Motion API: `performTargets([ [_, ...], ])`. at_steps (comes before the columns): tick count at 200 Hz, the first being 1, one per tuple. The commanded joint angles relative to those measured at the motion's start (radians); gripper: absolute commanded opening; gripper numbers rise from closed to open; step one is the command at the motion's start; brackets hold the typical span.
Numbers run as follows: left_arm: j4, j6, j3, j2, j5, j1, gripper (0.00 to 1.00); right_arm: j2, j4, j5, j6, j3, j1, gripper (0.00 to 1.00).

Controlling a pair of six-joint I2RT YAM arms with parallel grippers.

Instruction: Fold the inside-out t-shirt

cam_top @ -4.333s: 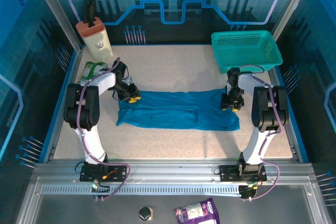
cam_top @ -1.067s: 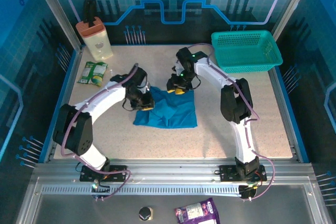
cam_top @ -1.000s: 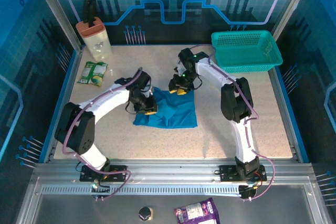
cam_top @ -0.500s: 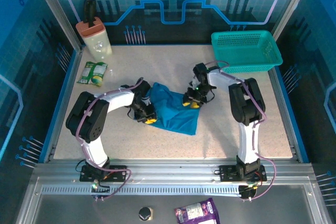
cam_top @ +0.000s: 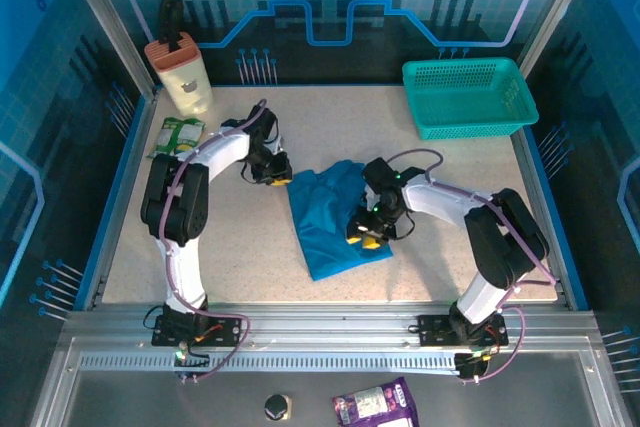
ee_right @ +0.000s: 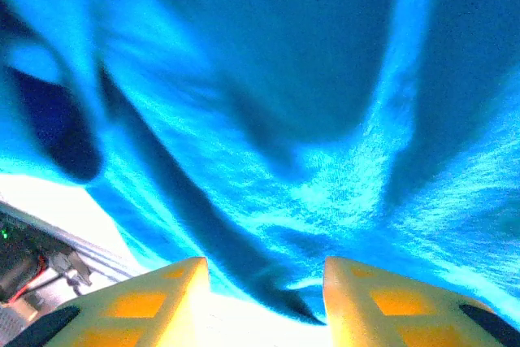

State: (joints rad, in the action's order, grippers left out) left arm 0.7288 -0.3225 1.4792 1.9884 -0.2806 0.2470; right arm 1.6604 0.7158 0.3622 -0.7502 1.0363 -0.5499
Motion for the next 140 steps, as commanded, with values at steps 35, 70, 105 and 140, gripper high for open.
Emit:
performTargets([
  [35, 0.149, 0.110, 0.032, -0.191, 0.091, 0.218, 0.35, 0.154, 0.252, -0.390, 0.261, 0.409, 0.090, 0.44],
  [70, 0.194, 0.126, 0.029, -0.198, 0.208, 0.362, 0.45, 0.299, 0.289, -0.452, 0.357, 0.583, 0.106, 0.45],
  [105, 0.224, 0.148, 0.078, -0.114, 0.286, 0.438, 0.49, 0.411, 0.286, -0.431, 0.401, 0.699, 0.112, 0.43],
  [140, 0.231, 0.159, 0.101, -0.053, 0.424, 0.454, 0.43, 0.450, 0.257, -0.394, 0.411, 0.740, 0.116, 0.37],
])
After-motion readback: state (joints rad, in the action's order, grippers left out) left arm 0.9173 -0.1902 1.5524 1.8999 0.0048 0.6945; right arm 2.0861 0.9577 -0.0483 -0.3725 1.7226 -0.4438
